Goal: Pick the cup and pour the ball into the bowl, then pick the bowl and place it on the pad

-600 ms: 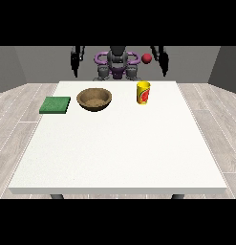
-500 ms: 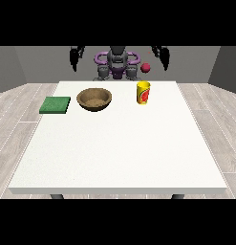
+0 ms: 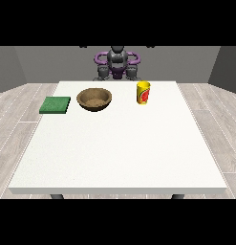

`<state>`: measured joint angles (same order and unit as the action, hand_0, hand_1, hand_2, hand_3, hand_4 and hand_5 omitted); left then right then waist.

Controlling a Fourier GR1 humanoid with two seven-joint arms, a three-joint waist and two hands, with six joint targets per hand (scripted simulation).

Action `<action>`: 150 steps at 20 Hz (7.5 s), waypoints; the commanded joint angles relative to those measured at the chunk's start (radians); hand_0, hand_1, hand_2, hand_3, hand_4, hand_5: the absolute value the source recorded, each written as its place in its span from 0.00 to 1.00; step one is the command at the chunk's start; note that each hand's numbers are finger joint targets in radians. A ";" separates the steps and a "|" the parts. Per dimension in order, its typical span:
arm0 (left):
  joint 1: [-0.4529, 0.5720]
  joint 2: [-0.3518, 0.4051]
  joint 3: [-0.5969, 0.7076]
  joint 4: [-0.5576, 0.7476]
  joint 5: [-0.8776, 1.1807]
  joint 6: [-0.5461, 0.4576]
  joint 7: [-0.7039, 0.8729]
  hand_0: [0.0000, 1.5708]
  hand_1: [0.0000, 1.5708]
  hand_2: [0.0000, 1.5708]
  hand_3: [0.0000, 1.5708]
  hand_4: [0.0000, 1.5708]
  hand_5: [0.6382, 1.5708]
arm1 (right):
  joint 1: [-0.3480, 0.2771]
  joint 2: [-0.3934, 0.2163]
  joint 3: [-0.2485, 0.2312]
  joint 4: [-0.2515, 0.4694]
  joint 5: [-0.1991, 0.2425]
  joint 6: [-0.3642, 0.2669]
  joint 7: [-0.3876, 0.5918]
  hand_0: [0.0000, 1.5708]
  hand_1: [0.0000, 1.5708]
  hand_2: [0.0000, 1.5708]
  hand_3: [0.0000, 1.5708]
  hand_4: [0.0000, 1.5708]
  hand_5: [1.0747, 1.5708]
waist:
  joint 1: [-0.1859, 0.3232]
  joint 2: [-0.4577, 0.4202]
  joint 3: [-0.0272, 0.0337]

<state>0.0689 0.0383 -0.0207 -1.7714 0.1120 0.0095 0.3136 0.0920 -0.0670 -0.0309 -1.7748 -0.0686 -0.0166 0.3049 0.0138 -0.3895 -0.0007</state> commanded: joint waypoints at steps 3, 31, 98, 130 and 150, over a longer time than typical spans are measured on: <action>-0.065 -0.028 -0.054 -0.186 -0.026 0.121 0.208 0.00 0.00 0.00 0.00 0.38 0.99 | -0.024 -0.021 -0.029 -0.191 -0.059 -0.024 0.183 0.00 0.00 0.00 0.00 0.52 0.94 | -0.025 0.047 0.0008; -0.287 0.003 0.087 0.618 -0.133 0.025 -0.723 0.00 0.00 0.00 0.00 0.01 0.86 | -0.258 -0.138 -0.250 0.148 -0.211 0.160 -0.267 0.00 0.00 0.00 0.00 0.42 0.98 | -0.087 0.535 0.0005; -1.071 -0.038 -0.779 1.048 -1.427 -0.058 0.334 0.00 0.00 0.73 1.00 0.71 1.00 | -0.386 -0.279 -0.325 0.681 -0.263 0.363 -0.354 0.00 0.00 0.00 0.11 0.45 0.96 | -0.174 0.333 0.0012; -0.883 0.351 0.384 0.605 0.011 -0.308 -0.145 0.00 0.00 0.00 0.00 0.66 0.99 | -0.306 -0.112 -0.377 0.851 -0.212 0.162 -0.596 0.00 0.00 0.00 0.00 0.46 0.99 | 0.228 0.497 0.0018; -0.783 0.523 0.472 0.497 0.148 -0.350 -0.108 0.00 0.00 0.00 0.00 0.65 0.97 | -0.517 -0.124 -0.335 1.174 -0.175 0.160 -0.797 0.00 0.00 0.00 0.00 0.29 0.95 | 0.142 0.590 0.0015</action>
<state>-0.7364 0.5481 0.4434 -1.2584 0.2470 -0.3422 0.2031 -0.3966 -0.1676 -0.3664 -0.6707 -0.2531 0.1470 -0.4918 0.1624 0.1796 -0.0142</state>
